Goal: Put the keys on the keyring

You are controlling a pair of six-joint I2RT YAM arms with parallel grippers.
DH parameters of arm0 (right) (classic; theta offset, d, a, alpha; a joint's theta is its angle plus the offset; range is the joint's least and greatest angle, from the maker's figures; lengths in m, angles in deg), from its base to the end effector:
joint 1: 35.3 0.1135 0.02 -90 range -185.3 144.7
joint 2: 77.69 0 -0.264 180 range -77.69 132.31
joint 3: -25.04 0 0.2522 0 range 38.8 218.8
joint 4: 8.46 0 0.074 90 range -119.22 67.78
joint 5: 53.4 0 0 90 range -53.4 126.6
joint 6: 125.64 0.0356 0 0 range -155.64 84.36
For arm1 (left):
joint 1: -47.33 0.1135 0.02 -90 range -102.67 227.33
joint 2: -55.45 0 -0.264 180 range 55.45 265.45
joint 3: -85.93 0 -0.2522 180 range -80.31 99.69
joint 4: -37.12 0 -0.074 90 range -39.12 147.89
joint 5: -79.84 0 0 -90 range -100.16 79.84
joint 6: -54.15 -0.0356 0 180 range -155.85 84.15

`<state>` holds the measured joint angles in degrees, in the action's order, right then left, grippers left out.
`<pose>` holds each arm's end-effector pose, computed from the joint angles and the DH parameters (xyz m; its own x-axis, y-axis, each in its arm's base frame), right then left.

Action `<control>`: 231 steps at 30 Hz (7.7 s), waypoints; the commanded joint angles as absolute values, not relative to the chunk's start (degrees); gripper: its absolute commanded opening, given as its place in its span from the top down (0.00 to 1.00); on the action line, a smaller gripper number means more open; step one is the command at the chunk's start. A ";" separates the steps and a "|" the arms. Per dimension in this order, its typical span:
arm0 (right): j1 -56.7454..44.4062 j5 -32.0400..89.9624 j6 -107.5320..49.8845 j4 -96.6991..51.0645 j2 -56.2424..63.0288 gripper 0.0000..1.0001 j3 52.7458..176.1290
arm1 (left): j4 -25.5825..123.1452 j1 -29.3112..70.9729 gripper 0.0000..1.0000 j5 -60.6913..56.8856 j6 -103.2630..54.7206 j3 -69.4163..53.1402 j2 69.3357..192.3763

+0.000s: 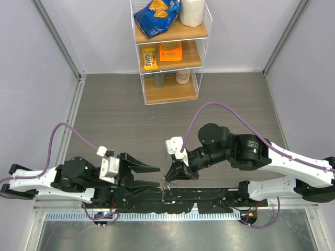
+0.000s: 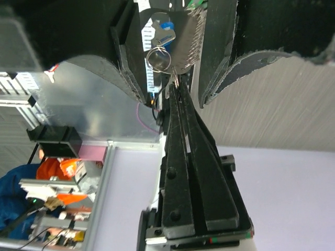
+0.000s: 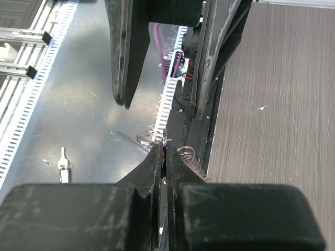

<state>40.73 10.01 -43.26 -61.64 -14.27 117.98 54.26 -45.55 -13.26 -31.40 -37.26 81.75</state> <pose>0.0372 0.2157 0.4314 0.0322 -0.3619 -0.9317 -0.9711 -0.2320 0.0566 -0.0035 -0.1071 0.3838 -0.0892 -0.2304 -0.9690 0.9960 -0.0156 -0.0880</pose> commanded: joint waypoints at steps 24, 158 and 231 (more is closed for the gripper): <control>42.05 16.74 -41.09 -64.14 -11.77 0.94 124.41 | 73.12 -45.48 0.62 -20.09 -27.50 -25.55 91.31; 44.42 19.90 -38.72 -44.63 -21.44 0.65 110.61 | 51.24 -45.48 1.00 -17.02 -31.90 -34.34 84.37; 50.13 24.21 -48.03 -75.92 -4.56 0.95 137.59 | 82.88 -45.39 0.76 -15.00 -21.26 -16.06 97.64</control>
<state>49.50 23.46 -47.15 -78.12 -4.74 134.24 82.13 -45.55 -13.67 -21.24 -18.27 97.23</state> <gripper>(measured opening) 0.068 0.262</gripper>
